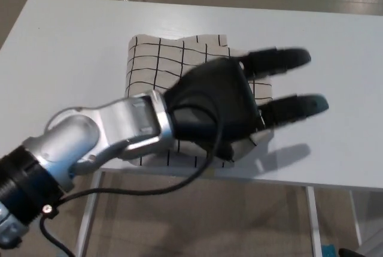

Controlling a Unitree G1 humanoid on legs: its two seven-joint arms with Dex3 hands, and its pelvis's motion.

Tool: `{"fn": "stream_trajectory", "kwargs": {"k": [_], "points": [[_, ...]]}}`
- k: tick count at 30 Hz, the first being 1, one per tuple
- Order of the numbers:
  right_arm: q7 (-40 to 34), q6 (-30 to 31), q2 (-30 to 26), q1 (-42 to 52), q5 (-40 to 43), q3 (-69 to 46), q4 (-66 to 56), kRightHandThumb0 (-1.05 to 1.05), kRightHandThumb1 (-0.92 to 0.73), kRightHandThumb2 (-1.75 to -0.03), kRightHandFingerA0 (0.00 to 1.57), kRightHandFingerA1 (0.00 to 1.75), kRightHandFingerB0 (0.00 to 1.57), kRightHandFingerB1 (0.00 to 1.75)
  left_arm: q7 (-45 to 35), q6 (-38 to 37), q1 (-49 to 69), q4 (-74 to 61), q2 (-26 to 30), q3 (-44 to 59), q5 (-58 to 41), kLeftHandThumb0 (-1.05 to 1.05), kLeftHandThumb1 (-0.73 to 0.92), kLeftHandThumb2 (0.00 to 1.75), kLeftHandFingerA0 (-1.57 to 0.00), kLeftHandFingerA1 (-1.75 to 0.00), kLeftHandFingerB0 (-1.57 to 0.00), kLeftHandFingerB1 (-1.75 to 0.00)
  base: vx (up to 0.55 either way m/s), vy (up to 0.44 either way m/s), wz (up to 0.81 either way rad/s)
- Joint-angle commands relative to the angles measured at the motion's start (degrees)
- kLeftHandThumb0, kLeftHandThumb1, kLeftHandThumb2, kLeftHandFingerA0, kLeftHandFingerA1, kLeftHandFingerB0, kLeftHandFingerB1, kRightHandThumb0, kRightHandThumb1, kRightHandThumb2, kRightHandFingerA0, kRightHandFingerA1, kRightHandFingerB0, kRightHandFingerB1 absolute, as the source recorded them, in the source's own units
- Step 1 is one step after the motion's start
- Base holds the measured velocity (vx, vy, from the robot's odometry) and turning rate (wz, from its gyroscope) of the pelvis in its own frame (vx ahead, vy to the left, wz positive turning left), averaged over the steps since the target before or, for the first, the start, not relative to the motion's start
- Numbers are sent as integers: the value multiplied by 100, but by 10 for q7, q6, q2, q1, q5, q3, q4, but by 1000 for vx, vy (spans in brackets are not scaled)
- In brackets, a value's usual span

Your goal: Use the left hand to fold a white towel with checkered patterns in half.

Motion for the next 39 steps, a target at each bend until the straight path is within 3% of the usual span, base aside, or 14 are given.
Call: {"fn": "stream_trajectory", "kwargs": {"k": [1, 2, 3, 9, 10, 11, 14, 15, 16, 20, 21, 25, 32, 39], "points": [[13, 4, -3, 12, 6, 3, 15, -45, -81, -64, 46, 52, 53, 54, -263, 139, 112, -297, 182, 269, -567, -85, 45, 81, 0, -5, -6, -26, 0, 0, 0], [11, 3, -4, 15, 3, 4, 15, -45, -81, -64, 46, 51, 53, 53, -261, 133, 133, -311, 201, 284, -586, -88, 57, 62, 0, -13, -6, -29, 0, 0, 0], [6, 3, -4, 19, -3, 6, 15, -45, -81, -64, 44, 49, 51, 52, -259, 113, 183, -340, 243, 316, -630, -75, 44, 88, -1, -10, -3, -34, 0, 0, 0], [30, 16, 12, 39, 33, 0, -4, -46, -81, -63, 41, 48, 53, 53, -256, 5, 390, -386, 357, 366, -764, -76, 46, 79, -6, -25, -11, -38, 0, 0, 0], [31, 24, 14, 41, 36, -1, -12, -46, -82, -63, 43, 49, 52, 52, -262, -5, 411, -386, 369, 367, -783, -36, 23, 86, 0, -49, 0, -46, 0, 0, 0], [30, 30, 15, 42, 38, -2, -17, -46, -81, -64, 43, 49, 52, 53, -267, -19, 433, -384, 382, 364, -807, -73, 46, 76, -10, -36, -16, -39, 0, 0, 0], [23, 30, 15, 42, 32, -1, -28, -47, -81, -64, 44, 52, 52, 53, -178, -188, 448, -358, 523, 197, -859, -71, 53, 90, -24, -44, -38, -49, 0, 0, 0], [25, 28, 14, 43, 33, -2, -31, -46, -81, -64, 44, 53, 52, 53, -135, -261, 442, -353, 573, 113, -857, -70, 68, 62, -44, -36, -49, -35, 0, 0, 0], [26, 27, 14, 43, 34, -2, -34, -46, -81, -64, 44, 53, 52, 53, -79, -350, 433, -345, 637, 12, -854, -70, 68, 62, -44, -36, -49, -35, 0, 0, 0], [32, 42, 12, 44, 37, -2, -40, -47, -82, -64, 44, 53, 52, 53, -77, -440, 483, -358, 657, -71, -857, -71, 66, 66, -74, -48, -62, -41, 0, 0, 0], [31, 46, 11, 41, 36, -3, -37, -46, -82, -64, 46, 54, 53, 53, -80, -480, 510, -358, 661, -115, -851, -66, 70, 62, -91, -51, -79, -45, 0, 0, 0], [30, 39, 10, 36, 32, -1, -24, -46, -82, -64, 47, 56, 53, 53, -69, -547, 566, -313, 666, -186, -836, -67, 64, 60, -102, -55, -90, -49, 0, 0, 0], [25, 30, 6, 28, 27, -3, -5, -45, -82, -64, 47, 57, 53, 53, -173, -474, 631, -249, 632, -212, -949, -44, 45, 55, -104, -55, -93, -50, 0, 0, 0], [24, 27, 8, 32, 24, -2, 2, -45, -82, -64, 47, 53, 52, 52, -319, -104, 731, -78, 374, 32, -1070, -55, 39, 72, -100, -65, -86, -58, 0, 0, 0]]}}
